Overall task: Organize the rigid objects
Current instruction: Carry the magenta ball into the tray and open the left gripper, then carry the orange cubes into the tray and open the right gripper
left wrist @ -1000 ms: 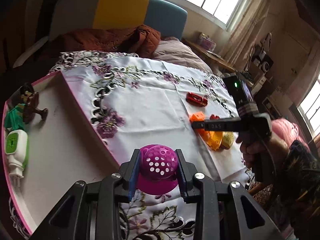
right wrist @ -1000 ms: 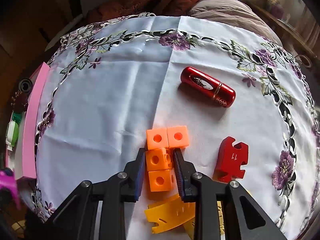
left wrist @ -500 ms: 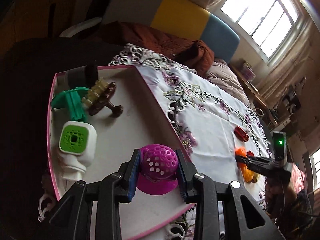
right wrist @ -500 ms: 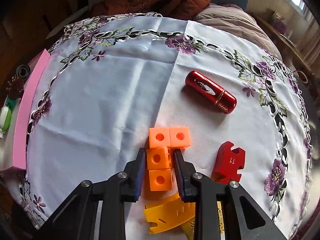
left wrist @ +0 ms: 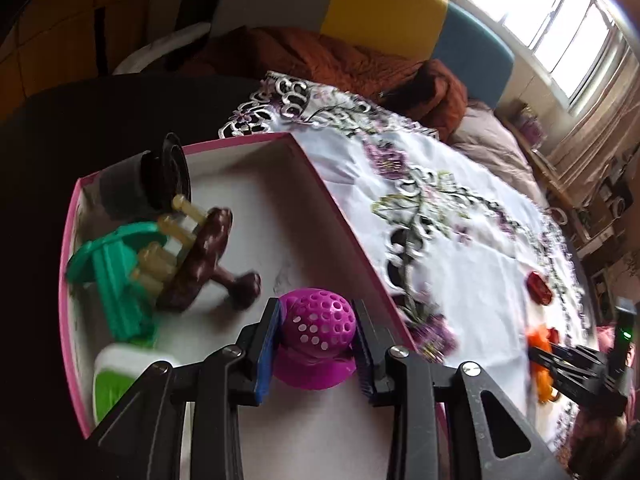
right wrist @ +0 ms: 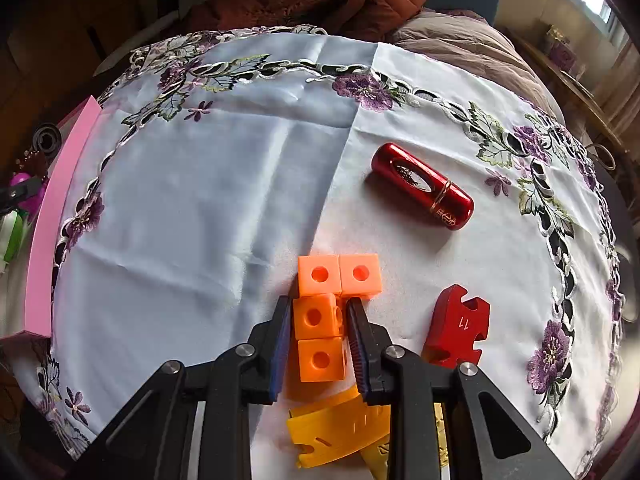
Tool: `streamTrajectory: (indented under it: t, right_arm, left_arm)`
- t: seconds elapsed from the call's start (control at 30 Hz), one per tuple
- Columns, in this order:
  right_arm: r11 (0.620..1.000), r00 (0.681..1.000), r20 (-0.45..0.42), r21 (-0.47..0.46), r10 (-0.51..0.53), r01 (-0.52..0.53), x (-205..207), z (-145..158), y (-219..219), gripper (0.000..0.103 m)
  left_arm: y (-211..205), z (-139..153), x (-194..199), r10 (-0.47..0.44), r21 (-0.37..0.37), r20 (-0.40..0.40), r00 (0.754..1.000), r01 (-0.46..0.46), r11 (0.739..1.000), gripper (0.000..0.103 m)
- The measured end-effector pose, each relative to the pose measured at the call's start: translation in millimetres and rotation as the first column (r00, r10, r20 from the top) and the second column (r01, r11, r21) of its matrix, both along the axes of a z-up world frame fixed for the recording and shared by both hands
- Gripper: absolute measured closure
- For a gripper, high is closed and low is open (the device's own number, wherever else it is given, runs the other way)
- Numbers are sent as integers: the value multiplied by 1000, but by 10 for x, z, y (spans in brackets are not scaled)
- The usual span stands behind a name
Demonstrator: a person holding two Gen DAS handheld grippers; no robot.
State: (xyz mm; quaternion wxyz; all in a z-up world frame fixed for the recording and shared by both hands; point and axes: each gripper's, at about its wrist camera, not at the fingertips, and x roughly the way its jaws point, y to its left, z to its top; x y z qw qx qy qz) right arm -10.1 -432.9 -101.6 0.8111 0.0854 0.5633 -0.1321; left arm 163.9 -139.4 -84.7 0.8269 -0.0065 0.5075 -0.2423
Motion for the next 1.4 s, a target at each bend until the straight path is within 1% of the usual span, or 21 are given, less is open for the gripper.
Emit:
streamTrajectory:
  t: [0.03, 0.13, 0.17, 0.2, 0.27, 0.37, 0.47, 0.63, 0.77, 0.83, 0.97, 1.1, 1.4]
  right_arm:
    - [1000, 1000, 0, 0, 0, 0, 0, 0, 0, 75]
    - [1000, 1000, 0, -1, 0, 0, 0, 0, 2, 75]
    - [1000, 1000, 0, 0, 0, 0, 0, 0, -2, 75]
    - [1000, 1000, 0, 0, 0, 0, 0, 0, -1, 75]
    - [1000, 1000, 0, -1, 0, 0, 0, -1, -1, 75]
    - [1000, 1000, 0, -3, 1, -1, 2, 0, 1, 75]
    - [1000, 1000, -1, -8, 3, -3, 5, 5, 1, 75]
    - [1000, 1000, -2, -21, 11, -11, 5, 2, 16, 75]
    - [1000, 1000, -7, -26, 13, -13, 6, 0, 23, 75]
    - [1000, 1000, -9, -25, 12, -13, 5, 1, 21, 75]
    - [998, 999, -14, -54, 31, -32, 11, 0, 55, 76]
    - [996, 999, -15, -74, 43, -44, 12, 2, 73, 76]
    - [992, 998, -13, -106, 63, -64, 5, 0, 105, 76]
  left_arm:
    - [-24, -31, 48, 9, 19, -4, 1000, -9, 1000, 70]
    - [-81, -80, 156, 8, 30, -7, 1000, -8, 1000, 70]
    - [-105, -70, 169, 4, 42, 2, 1000, -4, 999, 69]
    - [-118, -56, 173, 0, 43, 4, 1000, 0, 999, 66]
    - [-104, -13, 169, -2, 24, 7, 1000, 2, 1000, 60]
    - [-46, 66, 114, 5, 7, 17, 1000, -5, 1000, 57]
    - [33, 170, -15, 11, 6, 50, 999, -11, 1000, 53]
    - [187, 298, -346, 30, 25, 121, 992, -33, 999, 52]
    - [303, 362, -660, 38, 13, 161, 986, -40, 999, 52]
    - [340, 365, -799, 34, 17, 161, 986, -37, 999, 52]
    - [369, 338, -959, 25, 23, 141, 990, -28, 999, 52]
    - [370, 332, -1104, 15, 34, 148, 989, -20, 999, 52]
    - [391, 318, -1178, 10, 37, 141, 990, -15, 999, 52]
